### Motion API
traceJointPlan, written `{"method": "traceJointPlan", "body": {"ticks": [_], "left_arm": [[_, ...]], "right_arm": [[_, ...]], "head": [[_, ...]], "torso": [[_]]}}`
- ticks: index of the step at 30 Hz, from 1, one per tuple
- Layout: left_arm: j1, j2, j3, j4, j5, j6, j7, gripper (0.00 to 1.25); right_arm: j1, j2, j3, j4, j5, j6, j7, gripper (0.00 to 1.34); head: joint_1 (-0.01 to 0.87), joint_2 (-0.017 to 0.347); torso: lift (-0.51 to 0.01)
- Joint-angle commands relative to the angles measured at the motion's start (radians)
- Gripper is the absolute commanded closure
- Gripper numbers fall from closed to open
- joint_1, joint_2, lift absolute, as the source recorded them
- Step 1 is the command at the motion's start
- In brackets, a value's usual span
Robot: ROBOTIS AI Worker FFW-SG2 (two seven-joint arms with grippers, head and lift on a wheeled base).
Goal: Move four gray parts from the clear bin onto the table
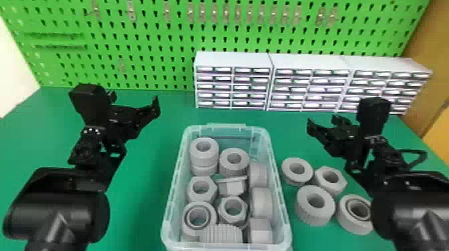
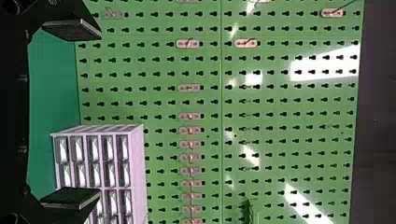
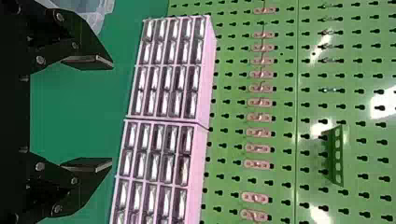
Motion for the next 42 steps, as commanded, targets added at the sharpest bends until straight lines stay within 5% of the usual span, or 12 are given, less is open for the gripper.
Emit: {"method": "traceJointPlan", "body": {"ticks": [1,42], "left_arm": [[0.002,0.001,-0.002,0.0,0.0,0.0,-0.001,0.11],[0.002,0.003,-0.003,0.0,0.003,0.0,-0.001,0.11]], "right_arm": [[0.002,-0.003,0.001,0.0,0.0,0.004,0.0,0.52],[0.0,-0.007,0.003,0.0,-0.002,0.011,0.0,0.52]], "head": [[0.686,0.026],[0.686,0.026]], "torso": [[-0.05],[-0.05]]}}
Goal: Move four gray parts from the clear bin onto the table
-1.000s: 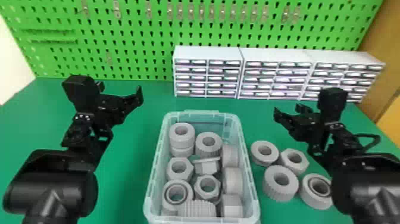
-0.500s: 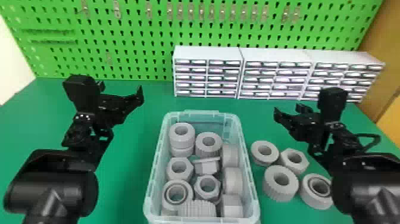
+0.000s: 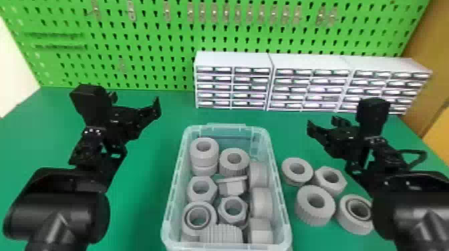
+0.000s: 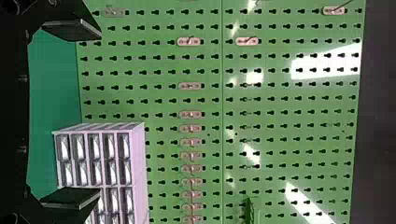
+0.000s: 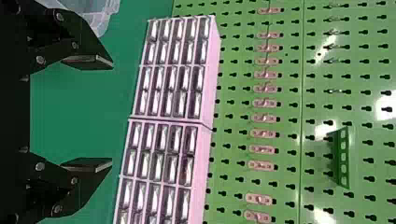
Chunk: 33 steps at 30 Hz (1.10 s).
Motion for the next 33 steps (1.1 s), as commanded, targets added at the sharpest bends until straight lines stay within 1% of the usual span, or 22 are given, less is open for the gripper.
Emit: {"method": "traceJointPlan", "body": {"ticks": [1,33], "left_arm": [[0.002,0.0,0.0,0.0,0.0,0.0,0.0,0.11],[0.005,0.0,0.0,0.0,0.0,0.0,0.0,0.11]], "right_arm": [[0.0,0.002,-0.001,0.0,0.0,0.0,0.0,0.52],[0.002,0.003,-0.001,0.0,0.0,0.0,0.0,0.52]], "head": [[0.686,0.026],[0.686,0.026]], "torso": [[-0.05],[-0.05]]}}
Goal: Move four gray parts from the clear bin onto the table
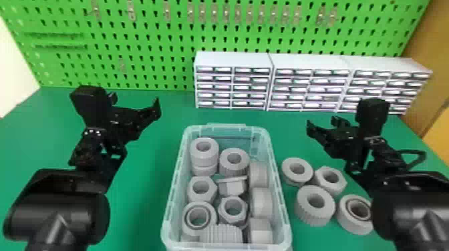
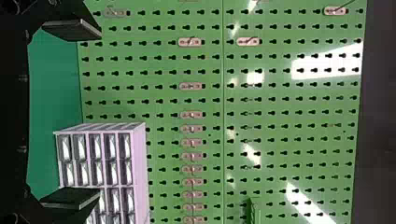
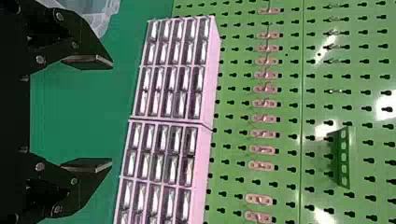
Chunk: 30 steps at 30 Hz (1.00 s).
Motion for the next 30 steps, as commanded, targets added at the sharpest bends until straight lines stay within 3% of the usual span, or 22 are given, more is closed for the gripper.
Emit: {"method": "traceJointPlan", "body": {"ticks": [1,30], "left_arm": [[0.001,0.0,0.002,0.0,0.0,0.0,0.0,0.11],[0.001,0.0,0.002,0.0,0.0,0.0,0.0,0.11]], "right_arm": [[0.001,0.0,0.0,0.0,0.0,0.0,0.0,0.52],[0.001,0.003,-0.004,0.0,0.0,0.0,0.0,0.52]], "head": [[0.686,0.026],[0.686,0.026]], "torso": [[-0.05],[-0.05]]}}
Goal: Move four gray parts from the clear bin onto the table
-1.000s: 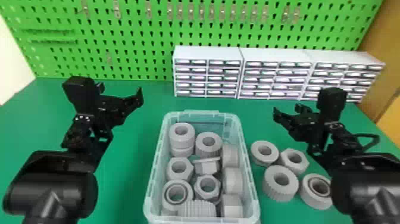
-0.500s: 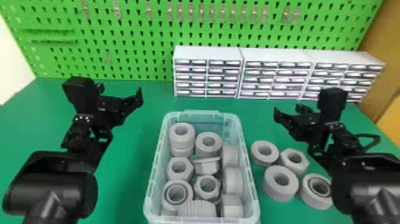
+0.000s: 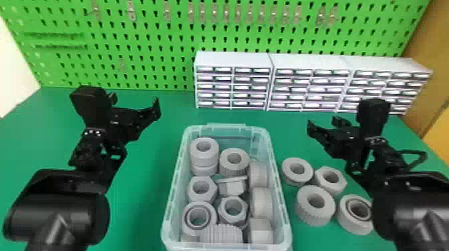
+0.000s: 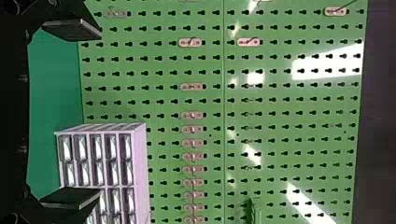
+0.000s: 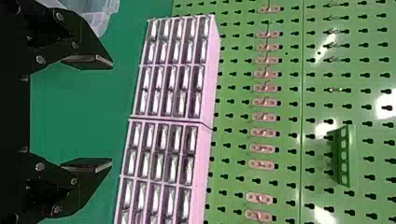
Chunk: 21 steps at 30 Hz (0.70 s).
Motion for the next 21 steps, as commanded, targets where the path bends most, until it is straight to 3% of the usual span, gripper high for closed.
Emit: {"method": "traceJointPlan", "body": {"ticks": [1,21], "left_arm": [[0.0,0.0,0.001,0.0,0.0,0.0,0.0,0.11],[0.002,0.0,-0.001,0.0,0.0,0.0,0.0,0.11]], "right_arm": [[0.0,0.001,0.0,0.0,0.0,0.0,0.0,0.52],[0.006,0.001,-0.005,0.0,-0.011,0.006,0.0,0.52]], "head": [[0.686,0.026],[0.686,0.026]], "torso": [[-0.05],[-0.05]]}}
